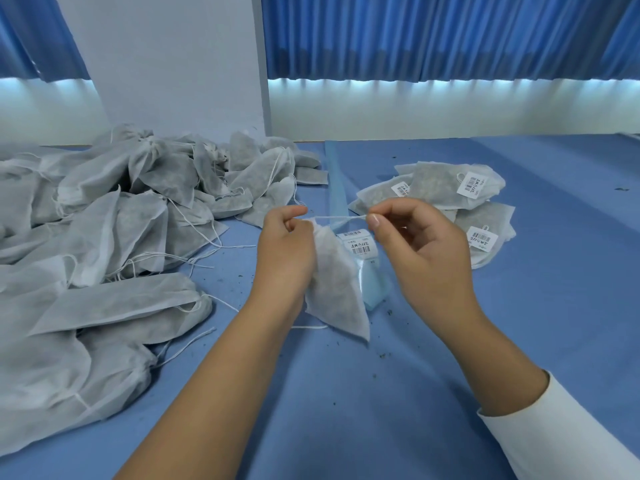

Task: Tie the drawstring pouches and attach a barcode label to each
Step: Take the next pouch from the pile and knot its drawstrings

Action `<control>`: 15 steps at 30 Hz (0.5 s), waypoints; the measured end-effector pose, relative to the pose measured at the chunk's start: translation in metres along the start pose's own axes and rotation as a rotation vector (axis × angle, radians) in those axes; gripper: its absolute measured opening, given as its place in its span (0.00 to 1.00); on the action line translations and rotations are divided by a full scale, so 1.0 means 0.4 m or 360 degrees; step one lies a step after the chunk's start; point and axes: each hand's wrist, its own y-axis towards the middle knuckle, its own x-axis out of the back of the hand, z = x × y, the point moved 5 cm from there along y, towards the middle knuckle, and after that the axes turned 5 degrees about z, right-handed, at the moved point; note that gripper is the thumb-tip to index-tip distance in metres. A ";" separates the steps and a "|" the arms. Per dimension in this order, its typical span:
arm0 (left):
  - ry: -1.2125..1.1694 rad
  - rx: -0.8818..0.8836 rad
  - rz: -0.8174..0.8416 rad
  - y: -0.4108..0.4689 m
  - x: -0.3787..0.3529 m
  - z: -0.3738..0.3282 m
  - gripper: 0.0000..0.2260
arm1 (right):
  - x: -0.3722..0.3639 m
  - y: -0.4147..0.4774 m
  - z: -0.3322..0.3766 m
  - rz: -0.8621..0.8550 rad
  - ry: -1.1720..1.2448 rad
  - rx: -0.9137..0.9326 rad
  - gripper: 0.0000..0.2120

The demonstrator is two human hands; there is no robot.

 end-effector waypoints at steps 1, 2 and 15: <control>-0.0021 -0.0038 -0.0036 0.002 0.004 0.000 0.10 | -0.004 -0.004 0.003 0.0010 -0.0008 0.0025 0.08; -0.0044 -0.0062 -0.0068 0.003 0.007 -0.001 0.08 | -0.009 -0.008 0.007 0.0022 -0.0020 0.0058 0.08; -0.0546 0.0125 -0.0129 0.001 0.025 -0.012 0.06 | -0.047 -0.014 -0.025 0.0425 -0.0406 -0.0008 0.07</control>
